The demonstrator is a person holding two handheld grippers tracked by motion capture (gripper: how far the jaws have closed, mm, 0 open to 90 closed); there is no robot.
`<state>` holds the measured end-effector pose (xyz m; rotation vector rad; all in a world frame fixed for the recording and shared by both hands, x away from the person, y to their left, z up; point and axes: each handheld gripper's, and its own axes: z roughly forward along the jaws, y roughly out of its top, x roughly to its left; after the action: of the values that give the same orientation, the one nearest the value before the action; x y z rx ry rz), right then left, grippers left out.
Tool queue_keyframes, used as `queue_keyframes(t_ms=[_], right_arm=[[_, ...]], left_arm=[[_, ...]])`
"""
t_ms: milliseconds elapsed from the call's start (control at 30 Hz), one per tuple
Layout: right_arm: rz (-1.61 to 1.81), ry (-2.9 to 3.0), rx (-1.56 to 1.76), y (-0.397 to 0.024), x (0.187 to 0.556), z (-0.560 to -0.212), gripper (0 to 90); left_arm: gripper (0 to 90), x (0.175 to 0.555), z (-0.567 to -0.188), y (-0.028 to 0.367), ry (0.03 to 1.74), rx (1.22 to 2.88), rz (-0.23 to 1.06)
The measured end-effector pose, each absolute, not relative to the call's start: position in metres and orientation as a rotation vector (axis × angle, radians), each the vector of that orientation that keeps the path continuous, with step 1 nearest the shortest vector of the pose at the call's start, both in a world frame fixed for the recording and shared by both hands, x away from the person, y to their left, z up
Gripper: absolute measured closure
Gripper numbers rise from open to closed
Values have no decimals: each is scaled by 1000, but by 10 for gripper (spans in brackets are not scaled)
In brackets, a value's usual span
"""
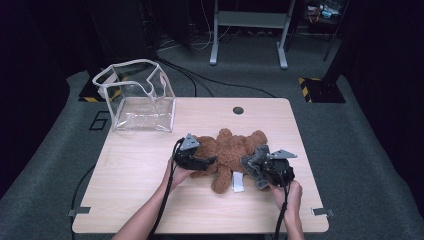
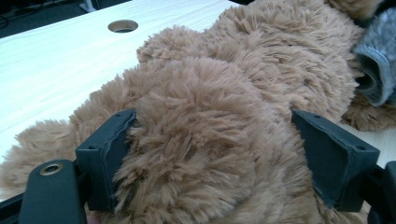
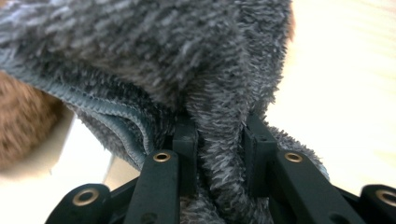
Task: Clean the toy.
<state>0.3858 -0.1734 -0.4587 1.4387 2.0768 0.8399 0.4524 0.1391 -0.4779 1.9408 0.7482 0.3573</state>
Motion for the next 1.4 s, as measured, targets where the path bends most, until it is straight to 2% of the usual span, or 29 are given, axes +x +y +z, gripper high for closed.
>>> queue_keyframes(t_ms=[333, 467, 667, 767, 933, 1100, 1400], right_arm=[[731, 2039, 1497, -203, 362, -471, 712], [772, 2000, 1492, -209, 355, -466, 711], [938, 1998, 1372, -180, 358, -434, 710], [942, 2030, 1339, -165, 363, -430, 710], [826, 2108, 1309, -135, 383, -452, 709], [755, 2113, 1334, -141, 375, -474, 713], [657, 2115, 1359, -159, 353, -477, 714]], left_arm=[[182, 454, -478, 139, 751, 1945, 363], [183, 458, -479, 139, 757, 1945, 366], [183, 461, -478, 137, 766, 1959, 364], [183, 462, -477, 137, 768, 1961, 364], [183, 463, -477, 138, 771, 1959, 348], [183, 464, -477, 138, 764, 1964, 353], [183, 463, -477, 140, 767, 1958, 343]])
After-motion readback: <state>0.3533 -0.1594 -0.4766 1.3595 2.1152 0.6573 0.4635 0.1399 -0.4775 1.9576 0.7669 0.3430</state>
